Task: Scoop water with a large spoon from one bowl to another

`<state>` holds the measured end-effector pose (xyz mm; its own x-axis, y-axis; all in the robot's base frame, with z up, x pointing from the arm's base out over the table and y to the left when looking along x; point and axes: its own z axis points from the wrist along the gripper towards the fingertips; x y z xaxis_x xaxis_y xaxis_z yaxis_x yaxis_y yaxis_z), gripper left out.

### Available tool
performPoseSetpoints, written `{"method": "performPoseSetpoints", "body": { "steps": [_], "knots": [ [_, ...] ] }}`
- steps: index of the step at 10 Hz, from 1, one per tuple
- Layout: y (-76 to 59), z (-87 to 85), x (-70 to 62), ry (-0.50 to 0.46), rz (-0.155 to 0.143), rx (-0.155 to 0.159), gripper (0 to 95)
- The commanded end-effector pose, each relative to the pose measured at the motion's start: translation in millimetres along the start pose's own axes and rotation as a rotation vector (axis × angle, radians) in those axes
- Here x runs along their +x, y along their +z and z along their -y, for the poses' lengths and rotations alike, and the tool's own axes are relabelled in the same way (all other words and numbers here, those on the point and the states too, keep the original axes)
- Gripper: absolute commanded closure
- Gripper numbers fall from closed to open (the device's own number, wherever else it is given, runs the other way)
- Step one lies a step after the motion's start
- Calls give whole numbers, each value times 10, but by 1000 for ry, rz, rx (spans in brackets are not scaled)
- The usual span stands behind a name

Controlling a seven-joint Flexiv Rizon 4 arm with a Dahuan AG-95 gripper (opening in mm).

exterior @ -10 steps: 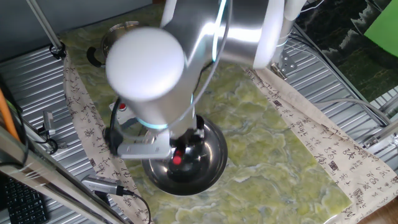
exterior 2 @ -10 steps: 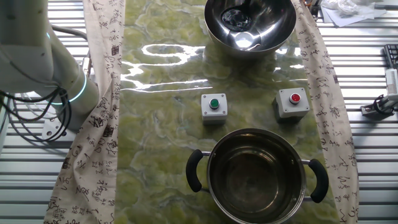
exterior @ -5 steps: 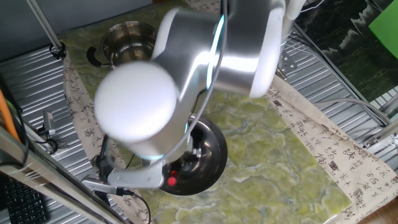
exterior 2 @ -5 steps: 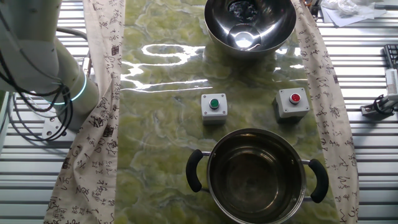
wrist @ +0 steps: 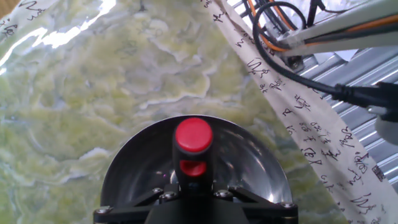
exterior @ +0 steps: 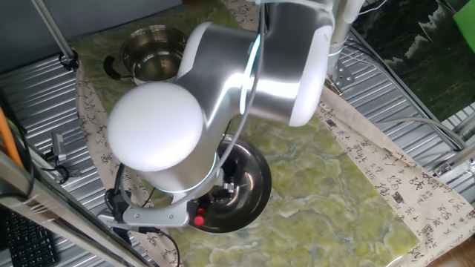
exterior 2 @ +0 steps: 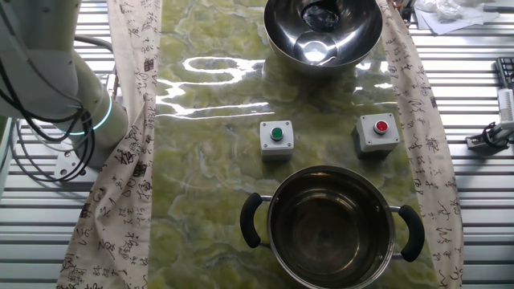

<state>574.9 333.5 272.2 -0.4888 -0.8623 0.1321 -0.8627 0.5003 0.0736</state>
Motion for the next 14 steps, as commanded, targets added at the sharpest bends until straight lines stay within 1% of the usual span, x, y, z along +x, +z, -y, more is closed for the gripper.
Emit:
{"method": "performPoseSetpoints", "body": {
  "steps": [1, 6, 10, 14],
  "knots": [
    [-3, 15, -19, -2, 3, 4, 950],
    [12, 41, -42, -2, 14, 14, 950],
    [35, 74, -62, -8, 23, 33, 950],
    [36, 74, -62, -8, 19, 35, 950]
  ]
}}
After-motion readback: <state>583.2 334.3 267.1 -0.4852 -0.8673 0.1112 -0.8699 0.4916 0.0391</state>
